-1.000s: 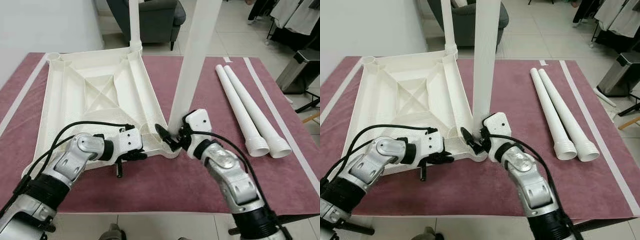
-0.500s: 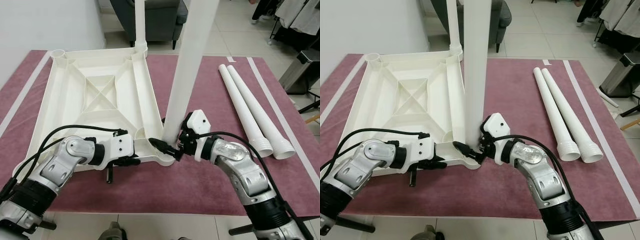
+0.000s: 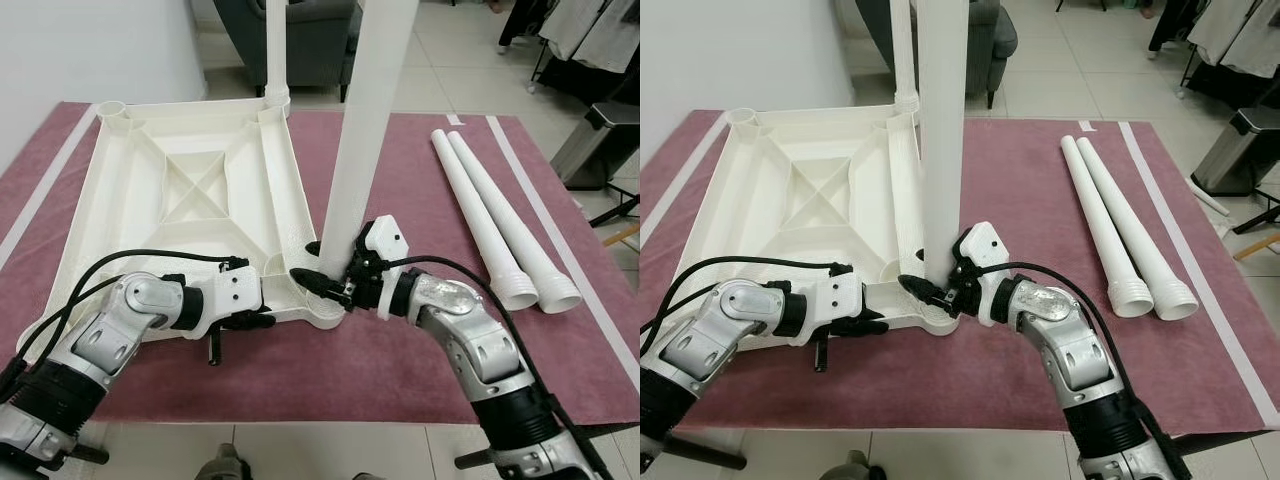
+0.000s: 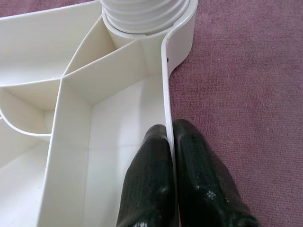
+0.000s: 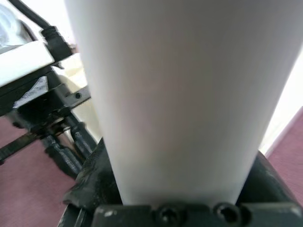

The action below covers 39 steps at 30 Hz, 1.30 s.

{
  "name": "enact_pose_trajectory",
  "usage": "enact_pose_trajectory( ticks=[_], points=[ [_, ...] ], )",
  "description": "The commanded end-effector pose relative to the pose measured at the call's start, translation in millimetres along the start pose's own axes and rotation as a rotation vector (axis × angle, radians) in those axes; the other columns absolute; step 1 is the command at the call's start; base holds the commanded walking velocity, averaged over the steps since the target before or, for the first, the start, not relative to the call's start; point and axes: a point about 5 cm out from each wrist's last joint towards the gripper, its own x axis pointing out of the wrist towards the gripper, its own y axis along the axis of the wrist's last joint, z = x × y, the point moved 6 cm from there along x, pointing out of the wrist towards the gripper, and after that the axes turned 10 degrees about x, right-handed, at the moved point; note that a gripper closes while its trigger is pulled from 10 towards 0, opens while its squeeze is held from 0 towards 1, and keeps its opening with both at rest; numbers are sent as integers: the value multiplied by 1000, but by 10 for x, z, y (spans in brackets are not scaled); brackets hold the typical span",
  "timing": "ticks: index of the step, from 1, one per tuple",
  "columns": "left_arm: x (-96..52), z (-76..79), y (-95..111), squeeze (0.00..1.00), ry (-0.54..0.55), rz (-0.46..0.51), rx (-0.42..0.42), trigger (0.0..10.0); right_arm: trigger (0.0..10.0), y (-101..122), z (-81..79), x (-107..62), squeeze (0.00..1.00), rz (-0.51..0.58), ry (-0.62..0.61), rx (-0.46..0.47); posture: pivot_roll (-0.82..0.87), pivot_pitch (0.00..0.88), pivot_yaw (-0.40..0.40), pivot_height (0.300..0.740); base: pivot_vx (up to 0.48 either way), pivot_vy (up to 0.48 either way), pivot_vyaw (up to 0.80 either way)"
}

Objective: Building children table

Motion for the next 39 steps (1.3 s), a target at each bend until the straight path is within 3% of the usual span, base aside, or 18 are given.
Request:
enact_pose_trajectory(
  ticks=[1,4,5,7,8,10,13,24,25,26,27,29,30,31,32,33,34,39],
  points=[
    [56,58,266,0,-68,104,68,0,0,-200,173,-21,0,-67,-120,42,126,54,22,740,0,0,0],
    [95,18,313,0,-53,120,63,0,0,-250,226,-17,0,-74,-192,47,126,54,22,740,0,0,0],
    [160,-61,380,0,-29,141,58,0,0,-323,313,-17,0,-86,-327,48,112,48,31,740,0,0,0],
    [160,-61,380,0,-29,141,58,0,0,-323,313,-17,0,-86,-327,48,112,48,31,740,0,0,0],
    [231,-144,445,0,-8,157,56,0,0,-400,426,-52,0,-92,-498,58,107,49,36,740,0,0,0],
    [231,-144,445,0,-8,157,56,0,0,-400,426,-52,0,-92,-498,58,107,49,36,740,0,0,0],
    [383,-290,564,0,22,181,53,0,0,-543,619,-211,0,-91,-878,83,103,47,43,740,0,0,0],
    [443,-322,597,0,32,185,48,0,0,-545,642,-263,0,-58,-1022,107,107,52,41,740,0,0,0],
    [428,-308,569,0,30,177,44,0,10000,-506,620,-222,0,-37,-993,104,109,55,39,740,0,0,0],
    [428,-308,569,0,30,177,44,0,10000,-506,620,-222,0,-37,-993,104,109,55,39,740,0,0,0],
    [415,-292,538,0,27,169,40,0,10000,-448,595,-187,278,-9,-960,94,110,58,38,740,0,0,0],
    [415,-292,538,0,27,169,40,0,10000,-448,595,-187,278,-9,-960,94,110,58,38,740,0,0,0],
    [403,-275,514,0,24,163,38,0,10000,-383,552,-129,1000,21,-897,93,111,59,37,740,0,0,0],
    [403,-275,514,0,24,163,38,0,10000,-383,552,-129,1000,21,-897,93,111,59,37,740,0,0,0],
    [386,-239,493,0,13,157,42,0,10000,-255,470,-38,165,66,-779,82,109,60,37,740,0,0,0],
    [386,-239,493,0,13,157,42,0,10000,-255,470,-38,165,66,-779,82,109,60,37,740,0,0,0],
    [376,-212,476,0,1,152,48,0,10000,-141,393,21,0,104,-699,61,107,61,38,740,0,0,0],
    [279,-50,393,0,-64,121,94,0,10000,161,223,55,0,153,-440,-63,108,62,37,740,0,0,0]
  ],
)
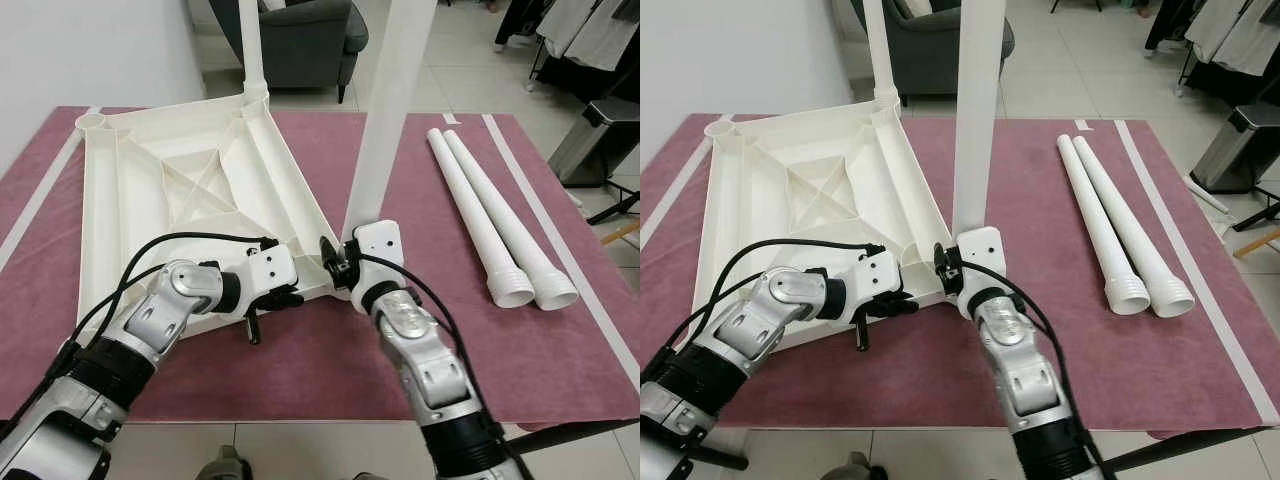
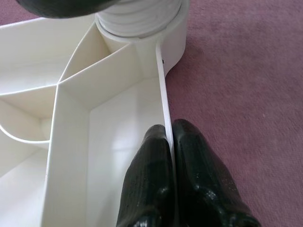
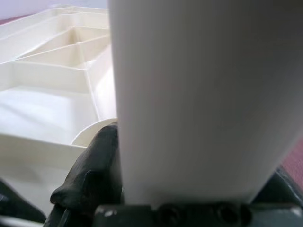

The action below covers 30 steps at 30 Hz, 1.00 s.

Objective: Building children table

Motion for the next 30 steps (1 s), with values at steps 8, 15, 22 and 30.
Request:
enact_pose_trajectory(
  ticks=[8,15,22,30],
  points=[
    [-204,366,134,0,-233,49,198,0,10000,221,-215,-132,0,2,367,-74,117,66,30,740,0,0,0],
    [-400,528,64,0,-308,25,242,0,10000,93,-397,-265,0,-104,629,-13,128,69,25,740,0,0,0],
    [-405,526,84,0,-287,28,228,0,0,95,-449,-284,0,-113,697,60,137,69,18,740,0,0,0],
    [-153,282,353,0,-151,128,174,0,0,-201,-28,23,0,-177,250,-5,124,65,20,740,0,0,0]
  ],
)
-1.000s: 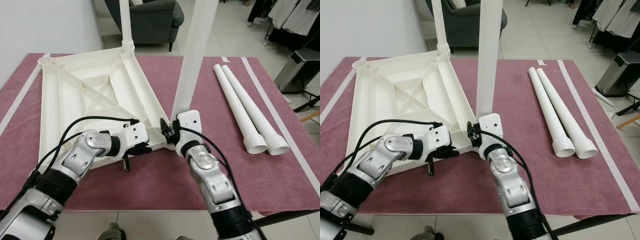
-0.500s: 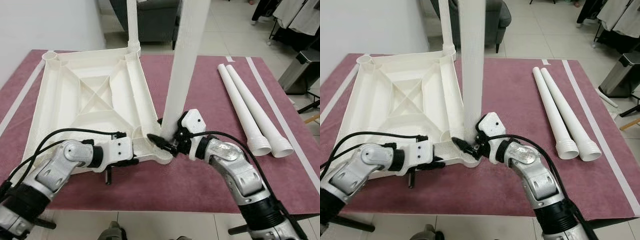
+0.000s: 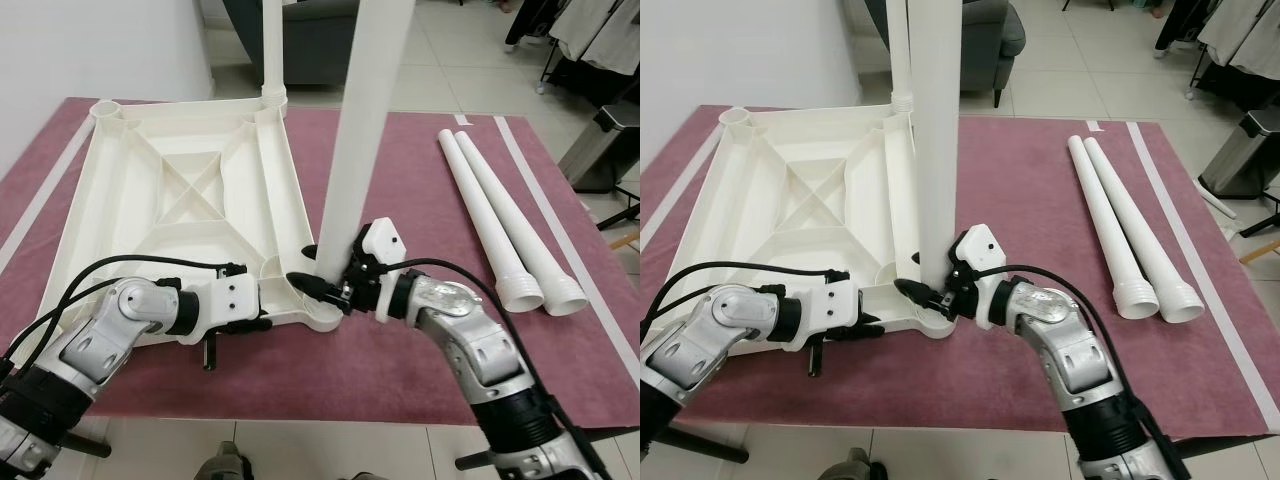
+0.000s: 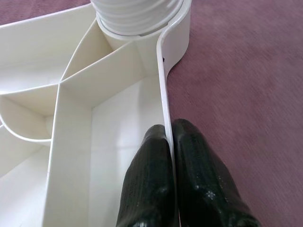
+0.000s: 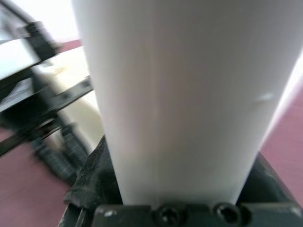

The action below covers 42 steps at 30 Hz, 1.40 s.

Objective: Building children table

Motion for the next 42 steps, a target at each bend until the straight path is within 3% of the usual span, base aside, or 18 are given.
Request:
enact_pose_trajectory(
  ticks=[1,3,5,6,14,15,21,22,23,24,25,26,32,33,34,35,38,42],
  points=[
    [106,74,435,0,-81,151,128,0,0,-222,270,-8,0,-88,-181,9,124,65,20,740,0,0,0],
    [214,-49,542,0,-37,180,119,0,0,-306,474,-34,0,-98,-403,28,119,63,27,740,0,0,0],
    [214,-49,542,0,-37,180,119,0,0,-306,474,-34,0,-98,-403,28,119,63,27,740,0,0,0],
    [282,-104,593,0,-24,191,117,0,0,-357,555,-69,0,-100,-518,52,117,62,29,740,0,0,0],
    [483,-219,743,0,-9,219,117,0,0,-537,742,-250,0,-116,-873,102,110,57,40,740,0,0,0],
    [594,-305,810,0,11,223,113,0,0,-596,758,-338,0,-107,-1034,120,110,56,40,740,0,0,0],
    [616,-318,816,0,13,223,110,0,0,-590,730,-310,0,-94,-1048,140,108,53,42,740,0,0,0],
    [606,-302,798,0,8,222,108,0,4588,-550,721,-281,0,-78,-1028,129,107,53,43,740,0,0,0],
    [606,-302,798,0,8,222,108,0,4588,-550,721,-281,0,-78,-1028,129,107,53,43,740,0,0,0],
    [595,-287,777,0,4,219,107,0,10000,-511,714,-254,0,-62,-1005,120,107,51,43,740,0,0,0],
    [579,-271,754,0,0,215,106,0,10000,-447,705,-220,376,-31,-967,114,109,50,41,740,0,0,0],
    [549,-242,722,0,-6,210,105,0,10000,-334,700,-186,1000,21,-912,108,110,51,40,740,0,0,0],
    [504,-186,679,0,-22,201,114,0,10000,-140,608,-60,1000,100,-750,121,110,51,38,740,0,0,0],
    [427,-100,615,0,-52,181,141,0,10000,51,526,-18,0,137,-595,54,114,55,35,740,0,0,0],
    [427,-100,615,0,-52,181,141,0,10000,51,526,-18,0,137,-595,54,114,55,35,740,0,0,0],
    [349,-1,553,0,-88,159,172,0,10000,182,431,-13,0,148,-445,-13,117,57,33,740,0,0,0],
    [324,33,534,0,-100,152,182,0,10000,214,403,-21,0,148,-401,-39,117,57,33,740,0,0,0],
    [141,274,395,0,-192,103,238,0,10000,243,198,-121,0,89,-97,-113,125,60,26,740,0,0,0]
  ],
)
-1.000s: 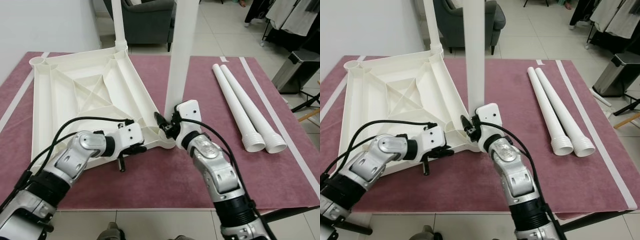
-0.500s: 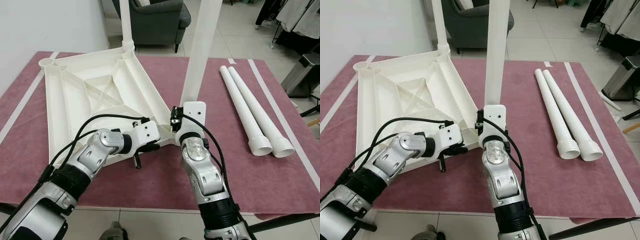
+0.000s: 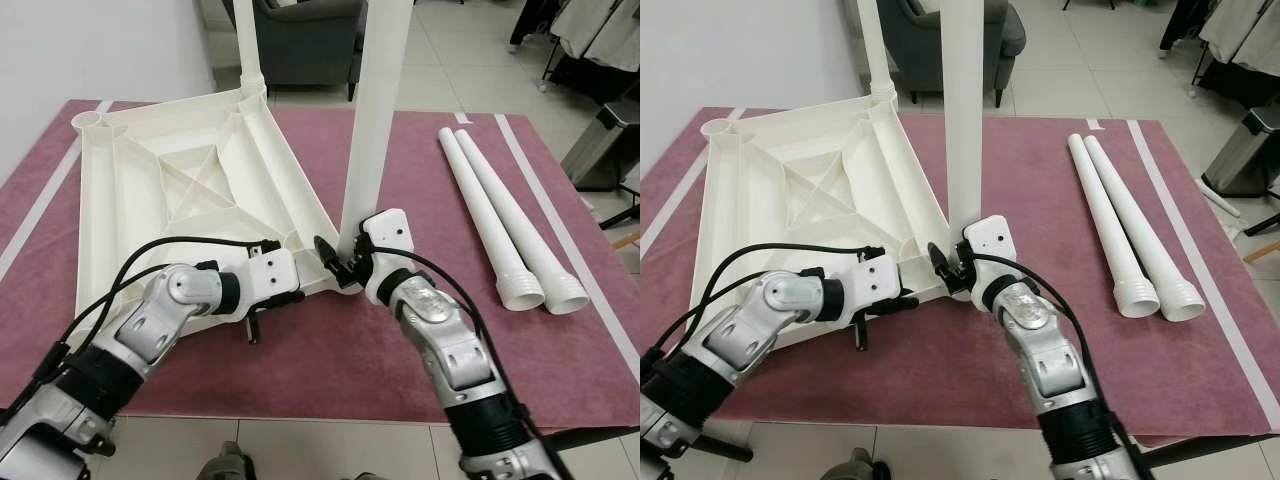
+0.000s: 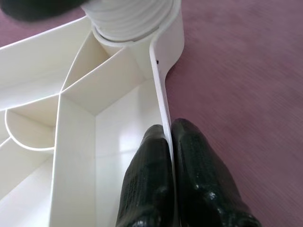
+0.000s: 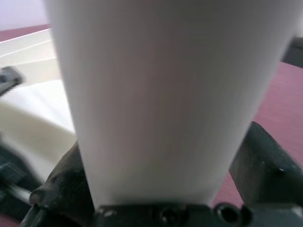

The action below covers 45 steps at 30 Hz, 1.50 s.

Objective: Building children table

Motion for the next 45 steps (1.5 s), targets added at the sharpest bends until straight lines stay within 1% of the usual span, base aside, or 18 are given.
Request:
enact_pose_trajectory(
  ticks=[1,7,8,9,10,13,14,20,24,26,27,29,30,34,37,39,40,45],
  points=[
    [-78,311,262,0,-266,104,161,0,10000,122,-95,-22,0,25,121,-15,127,62,26,740,0,0,0],
    [-236,454,192,0,-320,78,183,0,10000,43,-267,-109,0,-40,321,48,136,65,23,740,0,0,0],
    [-259,464,186,0,-323,76,182,0,6078,28,-298,-123,0,-50,353,63,138,65,23,740,0,0,0],
    [-259,464,186,0,-323,76,182,0,6078,28,-298,-123,0,-50,353,63,138,65,23,740,0,0,0],
    [-275,469,183,0,-324,74,180,0,2314,16,-326,-137,0,-56,379,73,144,67,21,740,0,0,0],
    [-284,470,184,0,-323,74,179,0,2314,11,-340,-147,0,-59,395,77,144,67,21,740,0,0,0],
    [-289,464,182,0,-319,71,177,0,0,1,-369,-160,0,-61,416,93,146,66,19,740,0,0,0],
    [-234,383,244,0,-268,92,154,0,0,-55,-396,-145,0,-58,392,173,143,68,21,740,0,0,0],
    [-94,169,376,0,-168,139,121,0,0,-247,-85,35,0,-111,97,131,135,69,25,740,0,0,0],
    [-69,127,402,0,-150,148,115,0,0,-282,-26,56,0,-123,44,125,135,69,25,740,0,0,0],
    [5,22,467,0,-114,166,110,0,0,-341,103,82,0,-136,-82,132,126,69,30,740,0,0,0],
    [5,22,467,0,-114,166,110,0,0,-341,103,82,0,-136,-82,132,126,69,30,740,0,0,0],
    [84,-77,541,0,-86,184,110,0,0,-399,245,85,0,-147,-227,156,125,69,32,740,0,0,0],
    [146,-147,605,0,-69,201,109,0,0,-450,343,70,0,-161,-336,158,124,69,34,740,0,0,0],
    [309,-280,740,0,-44,230,112,0,0,-549,578,-59,0,-172,-646,172,117,68,41,740,0,0,0],
    [309,-280,740,0,-44,230,112,0,0,-549,578,-59,0,-172,-646,172,117,68,41,740,0,0,0],
    [378,-325,790,0,-37,240,110,0,0,-572,644,-131,0,-166,-771,176,115,66,43,740,0,0,0],
    [462,-365,840,0,-33,247,105,0,0,-581,651,-199,0,-147,-911,190,113,65,46,740,0,0,0]
  ],
)
